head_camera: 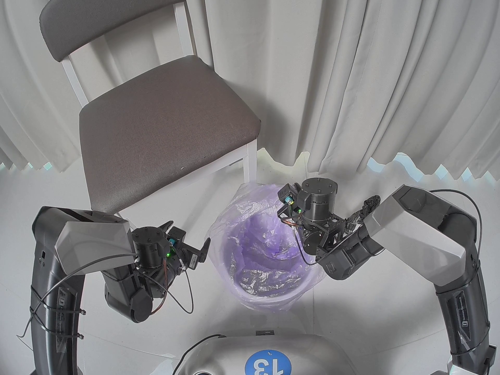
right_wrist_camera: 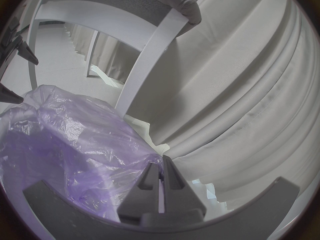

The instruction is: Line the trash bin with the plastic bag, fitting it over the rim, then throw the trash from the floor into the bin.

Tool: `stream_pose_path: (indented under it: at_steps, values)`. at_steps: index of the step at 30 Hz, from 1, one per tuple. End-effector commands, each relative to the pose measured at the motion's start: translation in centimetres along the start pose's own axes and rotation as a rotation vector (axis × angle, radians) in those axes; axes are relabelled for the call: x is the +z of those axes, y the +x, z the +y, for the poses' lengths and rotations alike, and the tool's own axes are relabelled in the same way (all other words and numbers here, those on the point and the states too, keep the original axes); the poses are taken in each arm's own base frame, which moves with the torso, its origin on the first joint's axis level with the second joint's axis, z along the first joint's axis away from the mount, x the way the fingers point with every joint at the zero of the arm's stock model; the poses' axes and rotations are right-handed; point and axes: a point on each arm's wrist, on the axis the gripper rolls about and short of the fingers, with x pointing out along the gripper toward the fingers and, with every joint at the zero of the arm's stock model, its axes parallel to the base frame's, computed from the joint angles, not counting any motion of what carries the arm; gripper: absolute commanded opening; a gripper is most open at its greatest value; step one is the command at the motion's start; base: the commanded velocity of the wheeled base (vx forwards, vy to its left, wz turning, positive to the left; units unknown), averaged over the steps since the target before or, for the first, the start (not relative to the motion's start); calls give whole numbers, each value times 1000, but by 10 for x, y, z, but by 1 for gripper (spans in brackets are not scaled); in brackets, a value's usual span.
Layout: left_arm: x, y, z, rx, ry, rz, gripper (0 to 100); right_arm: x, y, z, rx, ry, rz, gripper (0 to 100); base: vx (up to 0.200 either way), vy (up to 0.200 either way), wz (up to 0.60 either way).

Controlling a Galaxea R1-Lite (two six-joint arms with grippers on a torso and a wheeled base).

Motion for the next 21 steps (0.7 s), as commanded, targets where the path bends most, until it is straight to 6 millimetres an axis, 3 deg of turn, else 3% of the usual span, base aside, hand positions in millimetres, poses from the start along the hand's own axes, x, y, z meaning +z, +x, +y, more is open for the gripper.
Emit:
stream_pose_path:
  at_steps: [1,3,4,10,21]
  values:
    - [1,0,1,3,-1,-3,100,-2,1,3,3,-3,2,0,0,0,0]
    - [1,0,0,1,1,-2,100,-1,-1,1,3,-3,2,0,0,0,0]
    - [1,0,0,1,1,-4,100,0,-2,0,6,-1,0,100,0,0,0]
    - [3,-2,2,3,-2,-9,100,0,-6,3,23,21,-3,100,0,0,0]
    - [9,-10,3,-47,-7,-55,100,-4,-49,-40,111,7,2,100,0,0,0]
